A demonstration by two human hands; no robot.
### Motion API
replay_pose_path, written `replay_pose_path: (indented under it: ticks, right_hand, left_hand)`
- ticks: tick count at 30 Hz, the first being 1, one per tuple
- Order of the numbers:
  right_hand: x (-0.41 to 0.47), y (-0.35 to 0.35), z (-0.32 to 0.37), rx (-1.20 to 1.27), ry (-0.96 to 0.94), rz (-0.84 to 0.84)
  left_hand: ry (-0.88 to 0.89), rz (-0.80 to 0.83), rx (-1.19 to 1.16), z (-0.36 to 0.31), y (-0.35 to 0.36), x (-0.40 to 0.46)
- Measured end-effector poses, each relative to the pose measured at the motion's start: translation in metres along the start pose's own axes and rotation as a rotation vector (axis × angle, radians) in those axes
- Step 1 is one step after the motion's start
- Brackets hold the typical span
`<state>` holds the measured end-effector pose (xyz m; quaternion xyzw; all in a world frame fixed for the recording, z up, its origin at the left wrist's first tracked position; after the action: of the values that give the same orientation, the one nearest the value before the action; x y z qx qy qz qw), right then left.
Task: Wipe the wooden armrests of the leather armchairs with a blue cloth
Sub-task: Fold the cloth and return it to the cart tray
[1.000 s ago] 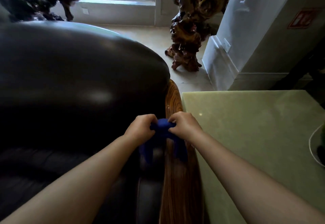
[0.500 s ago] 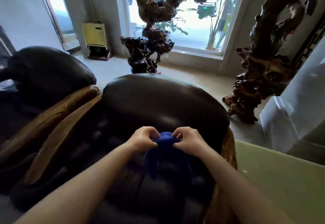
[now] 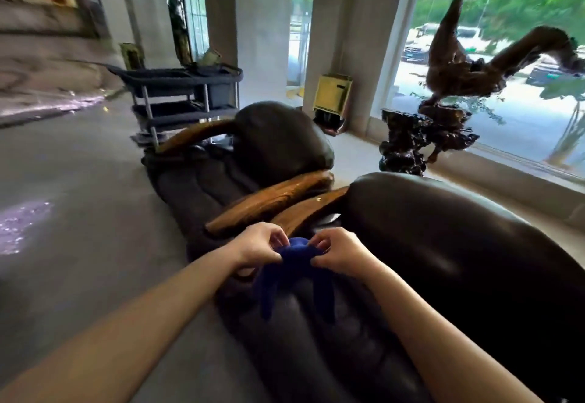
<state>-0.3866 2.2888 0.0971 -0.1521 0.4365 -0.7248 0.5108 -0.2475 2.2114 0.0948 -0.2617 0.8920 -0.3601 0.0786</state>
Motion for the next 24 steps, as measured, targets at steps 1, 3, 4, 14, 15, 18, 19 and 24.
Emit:
replay_pose_path:
  ticks: [1,3,4,14,15,18,19,24]
  right_hand:
    - [0.005,0.013,0.023,-0.002,-0.027,0.008]
    - [0.017,0.041,0.069,-0.009,-0.085,0.022]
    - [0.023,0.054,0.091,-0.012,-0.105,0.029]
    - [0.099,0.157,0.254,-0.075,-0.220,0.241]
    - [0.111,0.164,0.266,-0.093,-0.234,0.254]
    - [0.154,0.182,0.300,-0.125,-0.272,0.288]
    - [0.171,0.187,0.312,-0.127,-0.285,0.298]
    - [0.261,0.204,0.385,-0.103,-0.360,0.307]
  left_hand:
    - [-0.014,-0.010,0.004,0.014,-0.019,-0.012]
    - [-0.051,-0.047,0.004,0.043,-0.060,-0.037]
    - [-0.067,-0.068,-0.002,0.057,-0.078,-0.049]
    - [-0.236,-0.190,-0.111,0.189,-0.206,-0.113]
    - [-0.252,-0.198,-0.115,0.203,-0.215,-0.111]
    - [-0.294,-0.220,-0.135,0.241,-0.244,-0.099]
    - [-0.304,-0.230,-0.137,0.254,-0.256,-0.093]
    - [-0.373,-0.333,-0.116,0.310,-0.331,-0.059]
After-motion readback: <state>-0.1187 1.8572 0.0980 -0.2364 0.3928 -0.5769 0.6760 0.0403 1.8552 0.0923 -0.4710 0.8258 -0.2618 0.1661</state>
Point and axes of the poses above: each hand's wrist, its own x-axis towards the middle knuckle, its own y-axis out of the palm, z = x × y, the point moved 6 cm from there along x, towards the middle knuckle, and after that the axes turned 15 degrees about y, right-handed, at the moved point
